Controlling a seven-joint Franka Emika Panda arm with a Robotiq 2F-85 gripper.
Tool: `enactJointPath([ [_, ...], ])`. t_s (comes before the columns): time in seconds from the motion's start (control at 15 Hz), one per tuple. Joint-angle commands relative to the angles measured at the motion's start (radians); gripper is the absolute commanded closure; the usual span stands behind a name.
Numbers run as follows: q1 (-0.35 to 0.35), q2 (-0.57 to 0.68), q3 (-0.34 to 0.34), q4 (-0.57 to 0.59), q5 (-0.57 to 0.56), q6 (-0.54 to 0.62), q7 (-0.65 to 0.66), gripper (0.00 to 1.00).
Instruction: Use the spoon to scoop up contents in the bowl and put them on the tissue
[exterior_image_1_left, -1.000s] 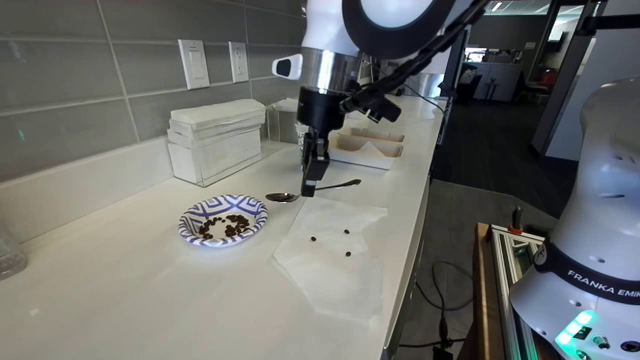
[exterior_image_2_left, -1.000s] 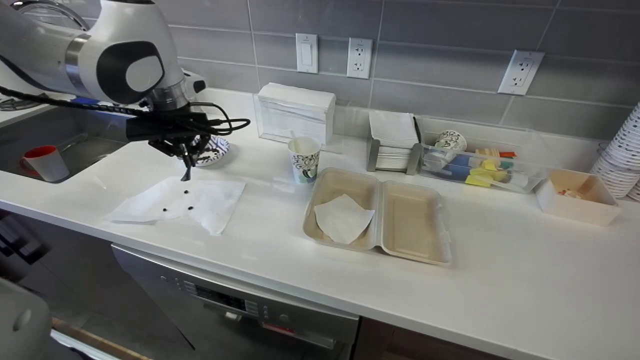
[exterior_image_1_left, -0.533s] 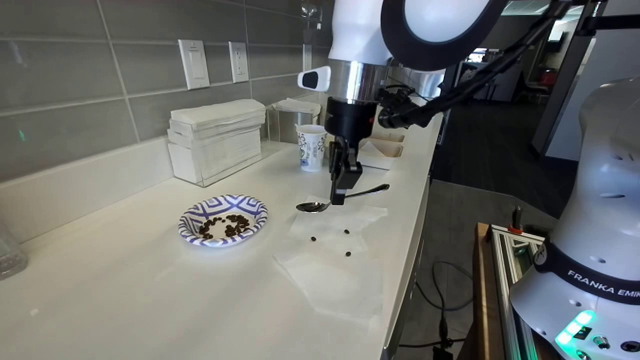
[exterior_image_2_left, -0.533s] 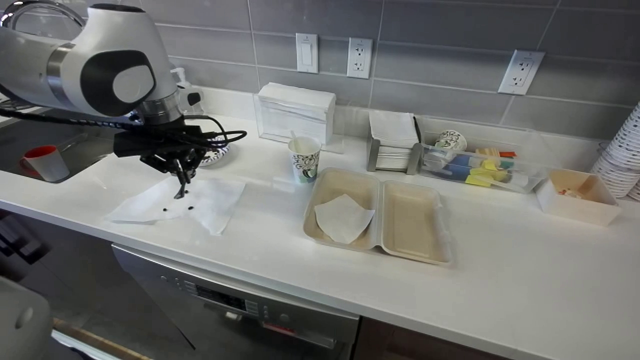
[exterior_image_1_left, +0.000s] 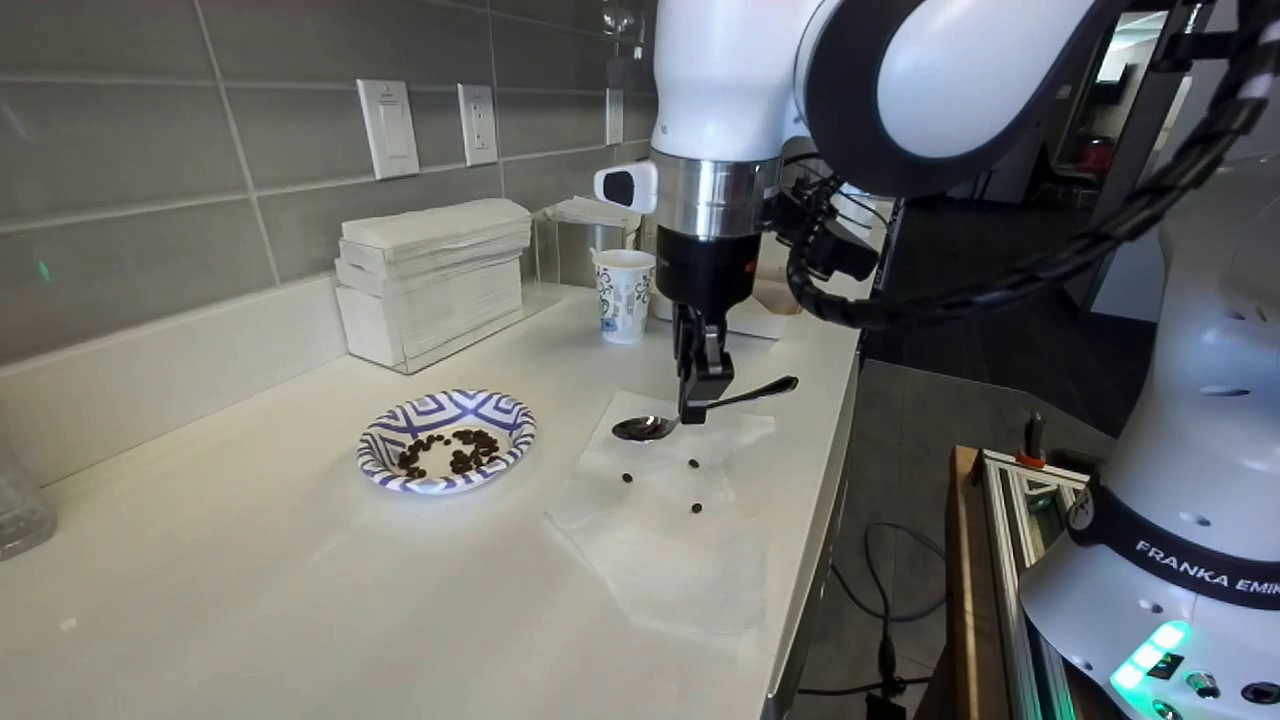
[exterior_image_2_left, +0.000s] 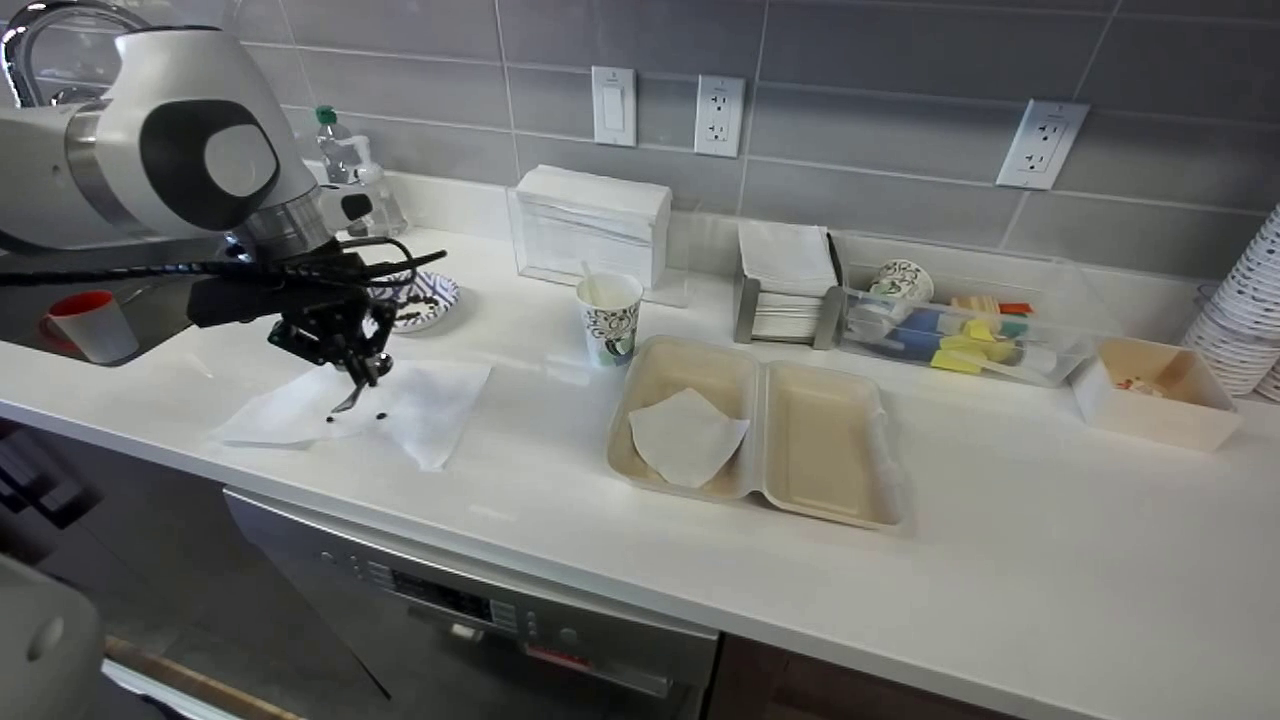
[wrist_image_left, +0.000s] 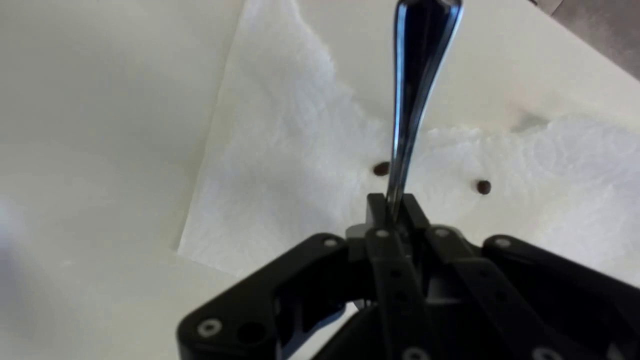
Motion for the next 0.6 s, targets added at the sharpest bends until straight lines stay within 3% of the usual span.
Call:
enactJointPath([
  [0.0,-0.021,0.017,0.058,0.015,-0.102,-0.086,0.147,0.98],
  [0.53,-0.016,0.08,0.135,0.078,-0.246,-0.212,0.342,0.98],
])
